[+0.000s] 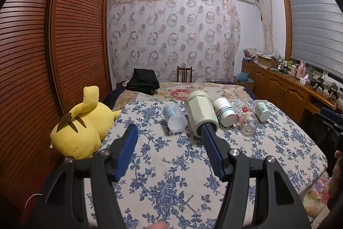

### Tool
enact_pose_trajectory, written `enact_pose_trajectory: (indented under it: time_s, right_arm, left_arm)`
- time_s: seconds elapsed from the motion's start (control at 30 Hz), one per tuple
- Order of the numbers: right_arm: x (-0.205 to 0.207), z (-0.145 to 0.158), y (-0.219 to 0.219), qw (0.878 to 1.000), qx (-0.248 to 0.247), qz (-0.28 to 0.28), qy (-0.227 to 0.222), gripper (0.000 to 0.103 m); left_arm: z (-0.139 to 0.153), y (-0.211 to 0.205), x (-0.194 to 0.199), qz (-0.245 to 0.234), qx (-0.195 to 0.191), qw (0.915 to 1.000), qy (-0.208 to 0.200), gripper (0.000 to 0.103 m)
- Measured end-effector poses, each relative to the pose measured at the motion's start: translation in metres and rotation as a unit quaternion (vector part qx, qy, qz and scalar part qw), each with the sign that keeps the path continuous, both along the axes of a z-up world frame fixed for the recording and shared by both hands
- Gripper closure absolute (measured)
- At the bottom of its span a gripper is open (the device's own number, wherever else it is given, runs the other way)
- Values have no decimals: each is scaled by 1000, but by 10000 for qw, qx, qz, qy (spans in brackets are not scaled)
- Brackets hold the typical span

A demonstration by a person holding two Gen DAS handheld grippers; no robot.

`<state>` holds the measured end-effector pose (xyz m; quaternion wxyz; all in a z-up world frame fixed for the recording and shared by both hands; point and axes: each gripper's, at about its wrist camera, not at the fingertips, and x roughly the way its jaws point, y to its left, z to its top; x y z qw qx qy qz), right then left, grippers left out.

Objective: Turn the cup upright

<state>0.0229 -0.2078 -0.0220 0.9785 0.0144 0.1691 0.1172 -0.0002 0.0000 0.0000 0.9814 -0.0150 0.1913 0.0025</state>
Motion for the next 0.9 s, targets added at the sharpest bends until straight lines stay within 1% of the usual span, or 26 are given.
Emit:
enact_pose_trajectory:
  time_s: [0.9]
  right_arm:
    - [0,-2,1,10000,-27,6,33,10]
  left_arm:
    - [0,0,-1,0,17,10000,-15,42]
